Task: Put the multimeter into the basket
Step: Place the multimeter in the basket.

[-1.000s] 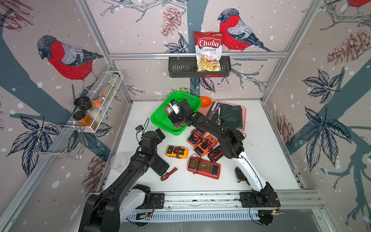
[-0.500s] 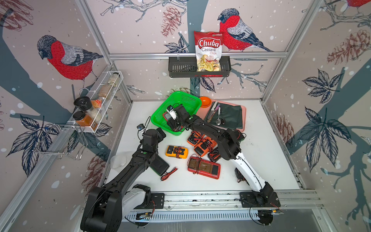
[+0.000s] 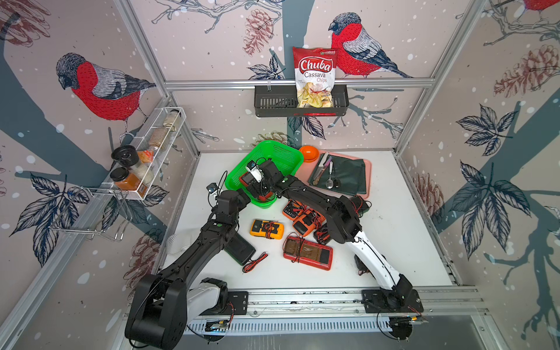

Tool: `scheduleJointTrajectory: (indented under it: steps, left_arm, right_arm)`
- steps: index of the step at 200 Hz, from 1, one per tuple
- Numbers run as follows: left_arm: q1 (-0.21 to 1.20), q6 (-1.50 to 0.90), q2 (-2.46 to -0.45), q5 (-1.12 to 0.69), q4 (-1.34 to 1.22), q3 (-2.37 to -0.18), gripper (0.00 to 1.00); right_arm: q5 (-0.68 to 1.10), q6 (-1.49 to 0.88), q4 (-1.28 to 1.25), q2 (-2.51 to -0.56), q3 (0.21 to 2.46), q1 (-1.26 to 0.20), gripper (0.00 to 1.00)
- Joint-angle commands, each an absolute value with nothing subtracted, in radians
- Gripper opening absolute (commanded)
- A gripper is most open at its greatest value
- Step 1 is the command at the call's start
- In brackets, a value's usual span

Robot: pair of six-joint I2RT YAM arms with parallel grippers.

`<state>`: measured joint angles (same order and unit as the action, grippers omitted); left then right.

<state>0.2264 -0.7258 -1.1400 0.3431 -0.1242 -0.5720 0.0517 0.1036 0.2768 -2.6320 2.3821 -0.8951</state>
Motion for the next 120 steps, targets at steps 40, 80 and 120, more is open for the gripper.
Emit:
scheduleJointTrajectory:
  steps: [40, 80, 120]
  left_arm:
    - [0.192, -0.724, -1.158, 0.316, -0.136, -0.607, 0.94]
    - [0.178, -0.7, -1.221, 0.27, -0.124, -0.655, 0.89]
    - [0.161, -0.651, -1.307, 0.247, -0.115, -0.699, 0.82]
  right_arm:
    - [0.031, 0.022, 0.18, -2.452, 2.287, -0.861, 0.99]
    - [-0.072, -0.145, 0.111, -2.231, 2.05, -0.807, 0.99]
    - [-0.219, -0.431, 0.208, -1.968, 1.735, -0.717, 0.99]
